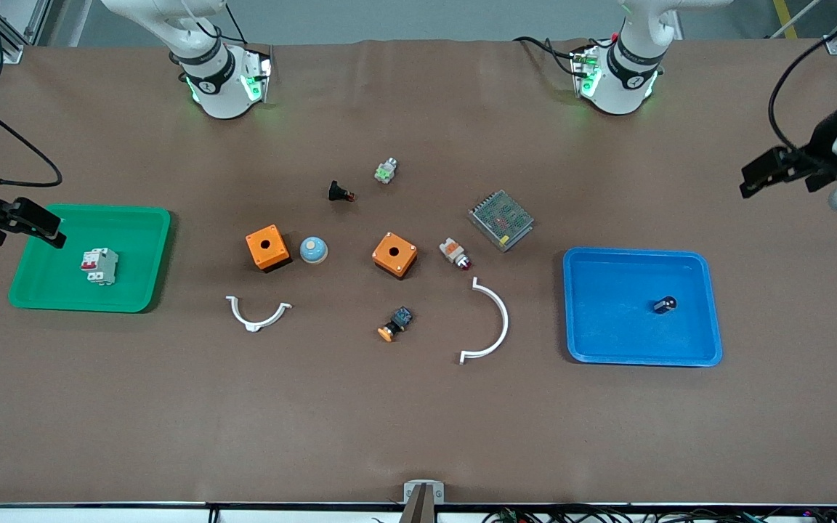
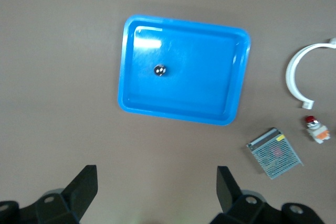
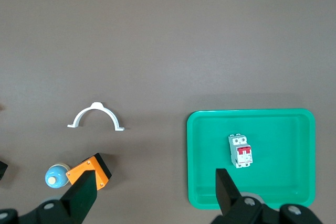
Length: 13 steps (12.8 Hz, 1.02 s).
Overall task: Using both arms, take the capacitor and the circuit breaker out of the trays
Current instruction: 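Reach the right gripper to the breaker while the left gripper reaches the capacitor, then lower both grippers and close them on the breaker and capacitor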
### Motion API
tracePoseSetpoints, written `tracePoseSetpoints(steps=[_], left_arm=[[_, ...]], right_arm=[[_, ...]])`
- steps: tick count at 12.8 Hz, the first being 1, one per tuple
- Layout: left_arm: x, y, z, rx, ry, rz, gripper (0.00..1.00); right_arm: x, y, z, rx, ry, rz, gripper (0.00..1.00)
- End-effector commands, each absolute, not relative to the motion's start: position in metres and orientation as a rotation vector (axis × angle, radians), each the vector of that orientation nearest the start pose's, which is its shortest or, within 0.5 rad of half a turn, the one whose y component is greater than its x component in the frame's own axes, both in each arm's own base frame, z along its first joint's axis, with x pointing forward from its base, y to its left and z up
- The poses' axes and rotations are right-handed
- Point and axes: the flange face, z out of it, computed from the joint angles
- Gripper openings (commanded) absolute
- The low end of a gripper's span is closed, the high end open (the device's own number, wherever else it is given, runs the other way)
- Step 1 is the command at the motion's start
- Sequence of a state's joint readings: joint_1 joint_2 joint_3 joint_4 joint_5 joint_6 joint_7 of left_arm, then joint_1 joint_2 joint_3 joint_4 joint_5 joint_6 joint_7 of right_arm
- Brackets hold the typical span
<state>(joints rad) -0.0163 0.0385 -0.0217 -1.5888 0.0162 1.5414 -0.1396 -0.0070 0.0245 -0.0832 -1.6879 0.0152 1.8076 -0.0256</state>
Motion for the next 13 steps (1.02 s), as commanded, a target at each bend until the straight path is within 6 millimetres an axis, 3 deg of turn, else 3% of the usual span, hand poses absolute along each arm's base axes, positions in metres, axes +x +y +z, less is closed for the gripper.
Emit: tracePoseSetpoints(steps=[1, 3, 5, 7, 9, 11, 13], left_arm=[[0.596, -0.012, 0.521, -3.094, -0.212, 0.286, 1.0], [0.614, 0.005, 0.467, -3.078, -0.283, 0.364, 1.0], [0.62, 0.014, 0.419, -3.086, -0.303, 0.321, 1.0], [0.621, 0.013, 0.375, -3.099, -0.304, 0.238, 1.0], [0.621, 0.021, 0.356, -3.107, -0.317, 0.152, 1.0], [0.623, 0.031, 0.36, -3.117, -0.269, 0.088, 1.0], [0.617, 0.03, 0.335, -3.121, -0.263, 0.029, 1.0]], right_arm=[[0.582, -0.086, 0.549, -3.164, 0.179, -0.102, 1.0], [0.593, -0.12, 0.518, -3.212, 0.234, -0.076, 1.0], [0.6, -0.157, 0.48, -3.272, 0.26, -0.008, 1.0], [0.605, -0.173, 0.441, -3.307, 0.174, 0.108, 1.0], [0.606, -0.187, 0.397, -3.292, 0.157, 0.224, 1.0], [0.606, -0.207, 0.359, -3.265, 0.081, 0.278, 1.0], [0.602, -0.225, 0.327, -3.204, 0.005, 0.321, 1.0]])
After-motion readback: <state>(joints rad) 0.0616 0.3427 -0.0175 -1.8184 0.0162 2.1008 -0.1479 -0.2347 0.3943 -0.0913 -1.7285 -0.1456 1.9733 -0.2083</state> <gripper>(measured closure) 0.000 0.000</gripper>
